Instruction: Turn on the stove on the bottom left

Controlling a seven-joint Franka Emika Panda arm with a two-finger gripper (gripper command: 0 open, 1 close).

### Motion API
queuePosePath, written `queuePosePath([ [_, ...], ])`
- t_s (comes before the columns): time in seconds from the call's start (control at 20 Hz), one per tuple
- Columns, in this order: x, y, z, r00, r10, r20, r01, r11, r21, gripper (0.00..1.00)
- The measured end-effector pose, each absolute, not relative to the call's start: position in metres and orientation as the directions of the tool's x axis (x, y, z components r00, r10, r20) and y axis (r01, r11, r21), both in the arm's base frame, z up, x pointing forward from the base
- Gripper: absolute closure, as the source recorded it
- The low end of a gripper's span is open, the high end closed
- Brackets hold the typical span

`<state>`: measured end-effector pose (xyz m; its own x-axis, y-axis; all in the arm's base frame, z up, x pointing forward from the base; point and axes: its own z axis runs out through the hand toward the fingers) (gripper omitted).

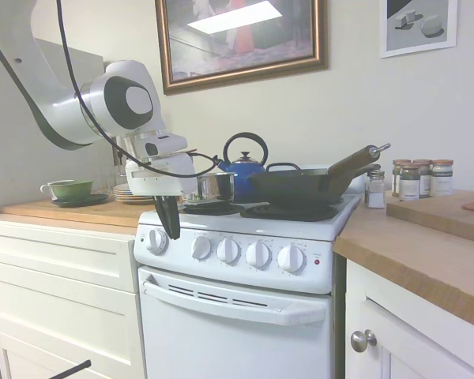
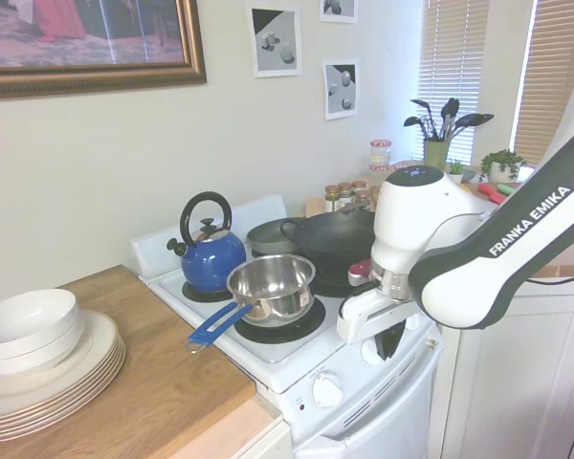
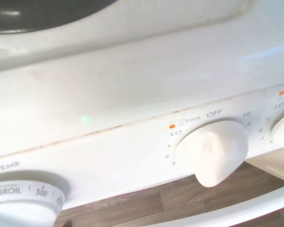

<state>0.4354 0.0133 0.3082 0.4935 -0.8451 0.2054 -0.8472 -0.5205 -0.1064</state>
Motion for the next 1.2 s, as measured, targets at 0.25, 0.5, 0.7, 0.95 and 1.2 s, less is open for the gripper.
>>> queuePosePath([
  [0.25, 0.4317, 0.0148, 0.3156, 0.491, -0.847, 0.203, -0.845, -0.520, -0.123, 0.00],
  [0.5, 0.4303, 0.0140, 0.3164, 0.494, -0.845, 0.205, -0.844, -0.523, -0.123, 0.00],
  [0.7, 0.4292, 0.0117, 0.3179, 0.489, -0.847, 0.207, -0.846, -0.519, -0.126, 0.00],
  [0.95, 0.4276, 0.0124, 0.3187, 0.490, -0.846, 0.208, -0.844, -0.521, -0.126, 0.00],
  [1.2, 0.4275, 0.0133, 0.3193, 0.492, -0.845, 0.209, -0.843, -0.522, -0.126, 0.00],
])
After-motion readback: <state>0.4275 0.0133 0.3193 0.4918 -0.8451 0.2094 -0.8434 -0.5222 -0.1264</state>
